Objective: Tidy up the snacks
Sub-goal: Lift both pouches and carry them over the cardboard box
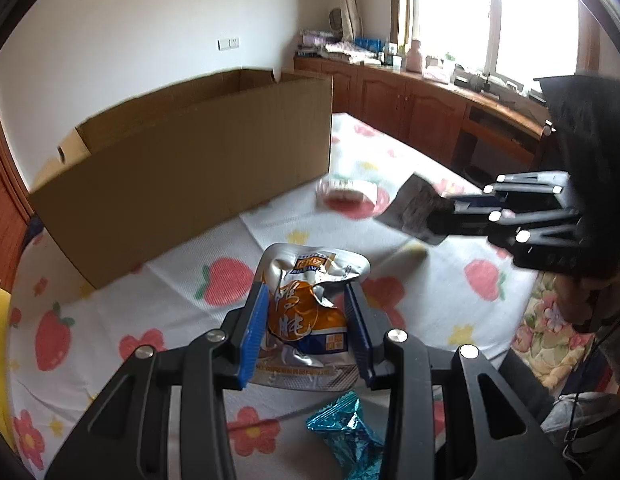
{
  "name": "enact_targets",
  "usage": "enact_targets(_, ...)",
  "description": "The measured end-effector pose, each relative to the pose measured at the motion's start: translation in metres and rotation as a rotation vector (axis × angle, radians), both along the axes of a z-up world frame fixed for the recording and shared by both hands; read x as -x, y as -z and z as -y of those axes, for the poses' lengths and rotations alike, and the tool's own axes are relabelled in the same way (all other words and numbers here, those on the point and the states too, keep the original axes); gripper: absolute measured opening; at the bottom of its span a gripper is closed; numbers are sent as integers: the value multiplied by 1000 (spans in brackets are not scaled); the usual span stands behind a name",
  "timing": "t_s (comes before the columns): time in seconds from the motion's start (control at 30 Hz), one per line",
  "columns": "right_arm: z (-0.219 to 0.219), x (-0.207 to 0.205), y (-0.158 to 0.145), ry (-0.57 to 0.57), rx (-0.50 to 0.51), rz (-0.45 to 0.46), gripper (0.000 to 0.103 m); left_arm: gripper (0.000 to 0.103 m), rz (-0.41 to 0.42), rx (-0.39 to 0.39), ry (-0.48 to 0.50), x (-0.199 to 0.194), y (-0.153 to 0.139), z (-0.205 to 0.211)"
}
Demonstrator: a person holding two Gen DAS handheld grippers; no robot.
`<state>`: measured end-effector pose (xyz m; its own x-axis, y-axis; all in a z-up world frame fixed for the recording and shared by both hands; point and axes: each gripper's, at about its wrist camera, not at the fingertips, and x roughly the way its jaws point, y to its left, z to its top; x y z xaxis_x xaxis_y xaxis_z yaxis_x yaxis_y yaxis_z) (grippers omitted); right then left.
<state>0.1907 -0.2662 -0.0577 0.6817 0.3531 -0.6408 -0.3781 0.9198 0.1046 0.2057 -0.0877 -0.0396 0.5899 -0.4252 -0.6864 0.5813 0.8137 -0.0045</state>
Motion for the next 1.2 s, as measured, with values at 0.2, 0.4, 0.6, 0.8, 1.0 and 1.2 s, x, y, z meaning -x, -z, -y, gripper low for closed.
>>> enact_targets(0.2, -2, 4, -10, -2, 0, 30, 21, 38, 40, 30, -20, 2, -19, -8)
enact_targets(0.4, -3, 8, -29, -9, -4, 65, 21, 38, 85, 59, -46, 4, -38, -14)
enact_targets(0.6, -7, 14, -52, -21, -7, 108, 21, 38, 130, 98, -81, 10, -57, -22)
enact_targets(0.8, -13, 19, -72, -32, -9, 148, 21, 38, 163, 109, -100, 13, -71, -32)
enact_targets(1.0, -20, 20, -87, -53, -1, 180, 21, 38, 197, 125, -127, 11, -86, -40)
enact_targets(1.2, -32, 6, -107, -87, 16, 216, 21, 38, 236, 121, -160, -7, -105, -48)
